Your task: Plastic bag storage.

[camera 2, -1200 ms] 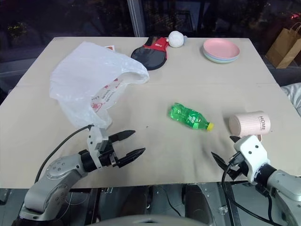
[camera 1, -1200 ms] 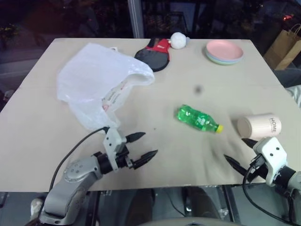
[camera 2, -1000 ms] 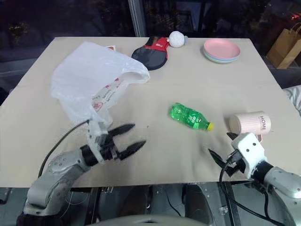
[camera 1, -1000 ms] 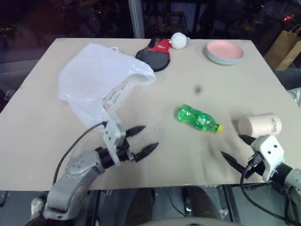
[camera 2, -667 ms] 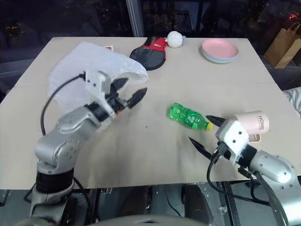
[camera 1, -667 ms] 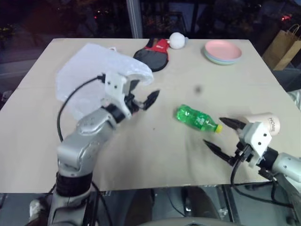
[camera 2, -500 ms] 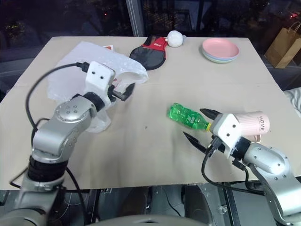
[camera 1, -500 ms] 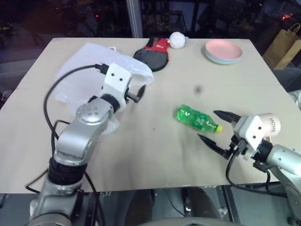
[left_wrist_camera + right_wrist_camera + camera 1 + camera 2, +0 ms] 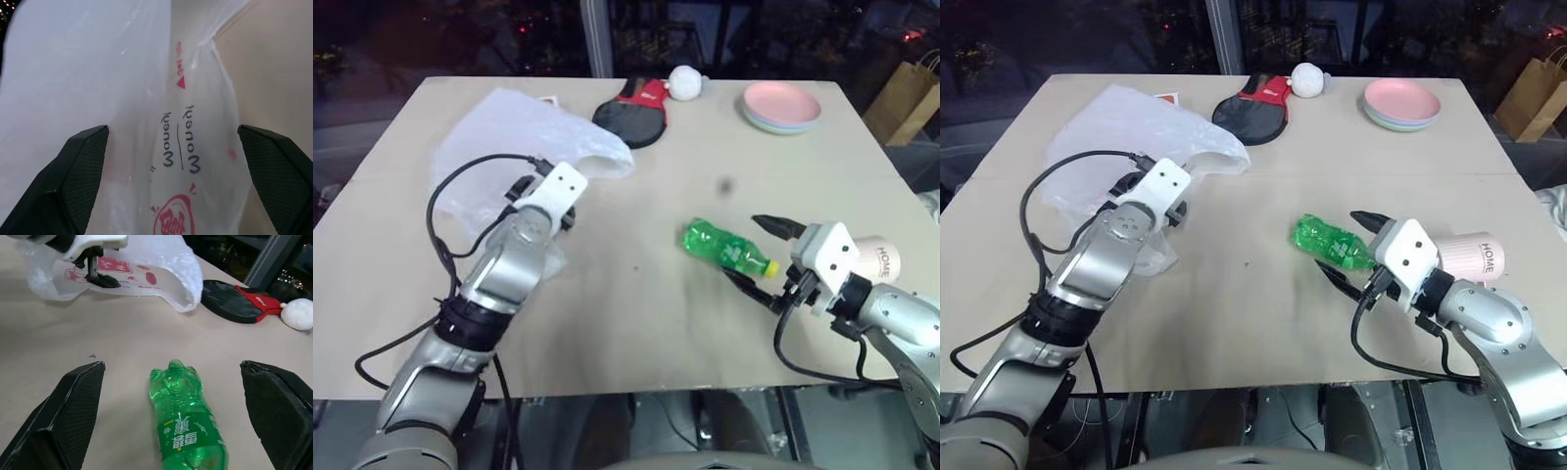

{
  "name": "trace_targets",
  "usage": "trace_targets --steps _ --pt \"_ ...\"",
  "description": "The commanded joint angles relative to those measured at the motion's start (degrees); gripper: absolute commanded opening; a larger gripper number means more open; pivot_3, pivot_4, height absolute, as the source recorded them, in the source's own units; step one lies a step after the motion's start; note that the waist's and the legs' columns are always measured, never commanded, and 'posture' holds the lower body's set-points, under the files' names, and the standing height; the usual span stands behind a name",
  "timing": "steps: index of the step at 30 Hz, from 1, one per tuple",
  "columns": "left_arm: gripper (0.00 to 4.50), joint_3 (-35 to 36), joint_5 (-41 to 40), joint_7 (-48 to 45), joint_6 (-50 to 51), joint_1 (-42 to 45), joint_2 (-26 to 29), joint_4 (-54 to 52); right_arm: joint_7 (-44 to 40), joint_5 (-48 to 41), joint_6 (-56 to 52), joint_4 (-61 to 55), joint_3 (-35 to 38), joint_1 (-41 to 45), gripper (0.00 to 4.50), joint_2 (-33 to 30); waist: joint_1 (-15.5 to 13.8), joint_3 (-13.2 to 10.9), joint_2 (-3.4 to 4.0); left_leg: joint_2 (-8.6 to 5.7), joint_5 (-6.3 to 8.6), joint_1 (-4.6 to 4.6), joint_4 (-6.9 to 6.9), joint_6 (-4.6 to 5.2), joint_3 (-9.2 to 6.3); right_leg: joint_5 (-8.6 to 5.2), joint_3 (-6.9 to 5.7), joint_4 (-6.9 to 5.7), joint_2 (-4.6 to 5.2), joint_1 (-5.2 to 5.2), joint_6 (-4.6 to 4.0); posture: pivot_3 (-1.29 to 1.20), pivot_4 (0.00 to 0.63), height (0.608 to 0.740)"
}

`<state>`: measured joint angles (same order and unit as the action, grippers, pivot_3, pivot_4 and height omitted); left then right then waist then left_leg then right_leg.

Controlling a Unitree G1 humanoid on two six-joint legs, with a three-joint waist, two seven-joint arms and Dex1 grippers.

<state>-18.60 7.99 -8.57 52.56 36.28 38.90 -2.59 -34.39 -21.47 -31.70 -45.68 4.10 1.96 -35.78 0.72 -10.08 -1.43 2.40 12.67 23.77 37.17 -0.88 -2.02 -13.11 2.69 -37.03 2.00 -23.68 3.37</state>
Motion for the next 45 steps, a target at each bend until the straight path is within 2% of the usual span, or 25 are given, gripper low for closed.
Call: trace_targets --steps 1,4,5,6,7,9,11,12,13,14,17,25,30,37,45 --pt "4.36 1.2 4.1 1.0 -4.6 3.1 0.0 6.0 1.1 -0.3 -0.1 -2.9 0.4 -0.2 4.49 -0.2 0.0 0.0 0.0 0.0 0.0 0.01 0.0 0.0 -0.01 0.0 -0.01 0.0 0.0 0.0 0.0 0.0 0.15 0.74" --pt "3.6 1.1 6.7 1.4 -7.5 4.6 -0.4 10.1 1.7 -0.3 -0.4 -3.3 0.4 -0.6 4.5 -0.1 0.0 0.0 0.0 0.0 0.0 0.02 0.0 0.0 0.0 0.01 -0.01 -0.02 0.0 -0.01 0.0 0.0 0.15 0.74" --pt "3.12 0.9 7.4 1.3 -8.2 4.9 -0.5 11.3 1.9 -0.4 -0.4 -3.4 0.3 -0.7 4.5 0.0 0.0 0.0 -0.01 0.0 0.0 0.03 0.0 0.0 0.0 0.01 0.0 -0.01 0.0 -0.01 -0.01 0.0 0.15 0.74" --pt "3.05 0.7 8.1 1.6 -9.1 5.2 -0.7 12.4 2.1 -0.3 -0.3 -3.4 0.2 -0.9 4.5 0.0 0.0 0.0 -0.01 -0.01 0.0 0.03 0.01 0.0 0.0 0.01 -0.01 -0.01 0.0 -0.01 -0.01 0.0 0.15 0.74" --pt "2.38 0.7 8.6 1.8 -10.1 5.4 -0.9 13.4 2.2 -0.2 -0.2 -3.4 0.1 -1.0 4.5 0.1 -0.1 0.0 -0.01 -0.01 0.0 0.03 0.01 0.0 0.0 0.01 0.0 -0.01 0.0 -0.01 -0.01 0.0 0.15 0.74" --pt "1.99 1.0 9.6 1.8 -12.1 5.6 -1.1 15.2 2.3 -0.1 0.0 -3.2 -0.2 -1.0 4.5 0.2 -0.1 0.0 -0.01 -0.01 0.0 0.02 0.01 0.0 -0.01 0.01 -0.01 -0.03 0.0 -0.01 -0.01 0.0 0.15 0.74" --pt "1.0 3.2 8.6 1.4 -13.9 5.4 -1.6 16.7 2.5 -0.1 0.2 -2.8 -0.4 -0.8 4.5 0.4 -0.1 0.0 -0.01 -0.01 0.0 0.02 0.01 0.0 -0.01 0.01 -0.01 -0.04 0.0 -0.01 -0.01 0.0 0.15 0.74" --pt "0.74 5.2 6.8 0.8 -14.7 5.3 -2.1 16.9 2.5 0.0 0.4 -2.7 -0.6 -0.8 4.5 0.3 -0.1 0.0 -0.01 -0.01 0.0 0.02 0.02 0.0 -0.01 0.02 -0.01 -0.04 0.0 -0.01 -0.01 0.0 0.15 0.74" --pt "0.26 7.7 4.4 -0.6 -15.7 5.3 -2.7 16.8 2.5 0.0 0.5 -2.7 -0.6 -0.9 4.5 0.3 -0.1 0.0 -0.01 -0.01 0.0 0.02 0.03 0.0 0.0 0.02 -0.01 -0.05 0.0 -0.01 -0.01 0.0 0.15 0.74" --pt "0.05 9.6 2.4 -2.1 -16.5 5.2 -3.1 16.5 2.4 0.0 0.6 -2.6 -0.6 -0.9 4.5 0.3 -0.1 0.0 -0.02 -0.01 0.0 0.04 0.03 0.0 -0.01 0.02 -0.01 -0.05 0.0 -0.02 -0.01 0.0 0.15 0.74" --pt "0.05 14.8 -2.1 -5.8 -17.0 5.0 -3.5 15.6 2.0 0.3 1.5 -2.5 -0.6 -1.3 4.5 0.1 0.0 0.0 -0.02 0.0 0.0 0.03 0.03 0.0 -0.01 0.02 -0.01 -0.07 0.01 -0.02 -0.02 0.0 0.15 0.74" --pt "0.05 21.0 -8.5 -14.2 -13.5 4.0 -1.8 12.5 0.4 0.5 7.0 -2.9 -0.3 -2.3 4.5 0.8 0.0 0.0 -0.02 0.0 0.0 0.01 0.06 0.0 -0.01 0.02 -0.01 -0.14 0.01 -0.02 -0.02 0.0 0.15 0.74" --pt "0.05 26.3 -22.1 -23.4 2.6 4.7 -3.9 5.1 -0.5 1.3 10.2 -2.4 -0.3 -3.5 4.5 0.5 0.0 0.0 -0.03 0.0 0.0 0.01 0.11 0.0 -0.01 0.02 -0.01 -0.17 0.01 -0.01 -0.02 0.0 0.15 0.74" --pt "0.05 34.3 -35.5 -23.5 24.0 11.3 -9.4 0.4 -0.2 2.5 11.2 -2.8 0.0 -5.8 4.5 0.2 0.1 0.0 -0.05 -0.01 0.0 -0.06 0.23 0.0 -0.03 -0.04 0.0 -0.52 0.0 -0.03 0.07 0.0 0.15 0.74" --pt "0.05 41.8 -40.6 -17.5 39.3 19.4 -18.9 -0.8 1.6 4.1 6.4 -3.9 0.7 -9.1 4.5 -1.3 0.1 0.0 -0.05 -0.03 -0.01 -0.12 0.32 -0.01 -0.04 -0.09 0.04 -0.71 -0.01 -0.03 0.14 0.0 0.15 0.74"
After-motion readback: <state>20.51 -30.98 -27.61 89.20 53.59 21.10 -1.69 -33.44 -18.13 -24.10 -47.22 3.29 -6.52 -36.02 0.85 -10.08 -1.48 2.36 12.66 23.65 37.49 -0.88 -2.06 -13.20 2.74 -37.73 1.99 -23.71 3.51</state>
